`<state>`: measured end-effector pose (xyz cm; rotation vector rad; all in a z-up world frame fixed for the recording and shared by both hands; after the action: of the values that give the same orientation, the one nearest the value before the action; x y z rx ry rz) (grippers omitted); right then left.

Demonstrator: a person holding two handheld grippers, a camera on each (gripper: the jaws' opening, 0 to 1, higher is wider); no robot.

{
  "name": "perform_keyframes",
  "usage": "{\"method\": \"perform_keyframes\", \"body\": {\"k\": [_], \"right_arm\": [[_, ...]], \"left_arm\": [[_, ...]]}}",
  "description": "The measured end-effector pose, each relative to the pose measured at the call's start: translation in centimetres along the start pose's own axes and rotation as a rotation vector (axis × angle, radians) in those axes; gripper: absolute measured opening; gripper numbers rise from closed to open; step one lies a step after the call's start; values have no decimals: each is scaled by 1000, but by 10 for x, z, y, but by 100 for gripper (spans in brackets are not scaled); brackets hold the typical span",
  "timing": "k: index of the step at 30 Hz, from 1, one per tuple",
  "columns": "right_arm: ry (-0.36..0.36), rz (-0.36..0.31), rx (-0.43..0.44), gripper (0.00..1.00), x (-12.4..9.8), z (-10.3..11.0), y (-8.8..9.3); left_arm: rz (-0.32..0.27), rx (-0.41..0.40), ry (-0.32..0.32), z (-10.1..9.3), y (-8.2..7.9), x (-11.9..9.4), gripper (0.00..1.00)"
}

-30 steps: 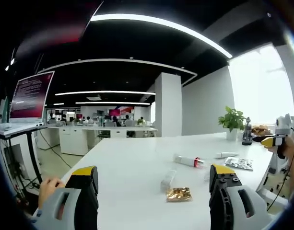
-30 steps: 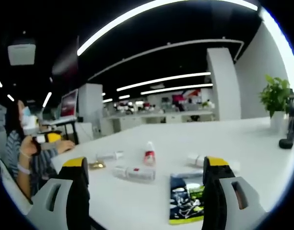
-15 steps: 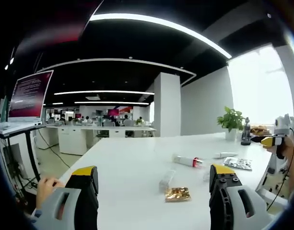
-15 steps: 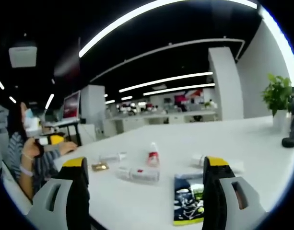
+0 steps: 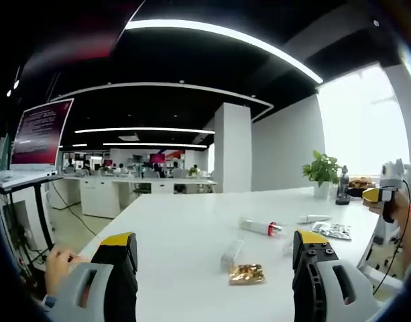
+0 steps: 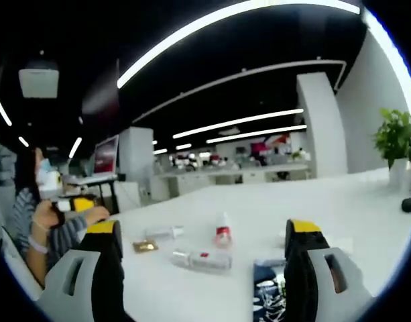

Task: Arrange the skincare products in the storage area until every visible bottle or jar stands upright without overlapping.

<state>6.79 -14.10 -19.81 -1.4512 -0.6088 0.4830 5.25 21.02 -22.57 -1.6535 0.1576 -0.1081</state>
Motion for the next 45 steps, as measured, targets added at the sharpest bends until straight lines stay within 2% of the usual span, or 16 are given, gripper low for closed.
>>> {"method": "perform_keyframes", "body": {"k": [6, 12, 20, 21, 22, 27, 37, 45], "right_arm": [[-33, -7, -31, 100, 15, 2, -3], [-22, -11, -55, 100, 31, -6, -6], [-18, -114, 7, 100, 53, -18, -19], [8, -168, 4, 100, 56, -24, -26], [10, -184, 4, 100, 57, -26, -28], [11, -198, 49, 100, 71, -37, -30], [16, -129, 39, 100, 101, -51, -11], [-8, -37, 60, 100, 129, -57, 25]], "left_arm": [[2, 1, 2, -2, 3, -1, 100], [8, -3, 3, -2, 6, 0, 100], [19, -9, 8, -1, 11, 2, 100], [19, -9, 8, -1, 11, 2, 100], [19, -9, 10, -1, 12, 2, 100], [22, -9, 10, 0, 12, 2, 100], [22, -12, 15, 1, 12, 4, 100], [17, -15, 26, 0, 11, 4, 100]]}}
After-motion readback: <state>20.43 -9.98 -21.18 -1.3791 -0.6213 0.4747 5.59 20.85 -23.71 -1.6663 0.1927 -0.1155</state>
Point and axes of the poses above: the point that each gripper's makers call its tool centre point, and the gripper's own axes: x roughly forward along the fingers, z roughly to its left, y roughly out of its underside, the point moved 1 cm from there along -x, roughly backward along the fingers, and after that the axes turned 7 degrees about -y, right-handed, at the moved point
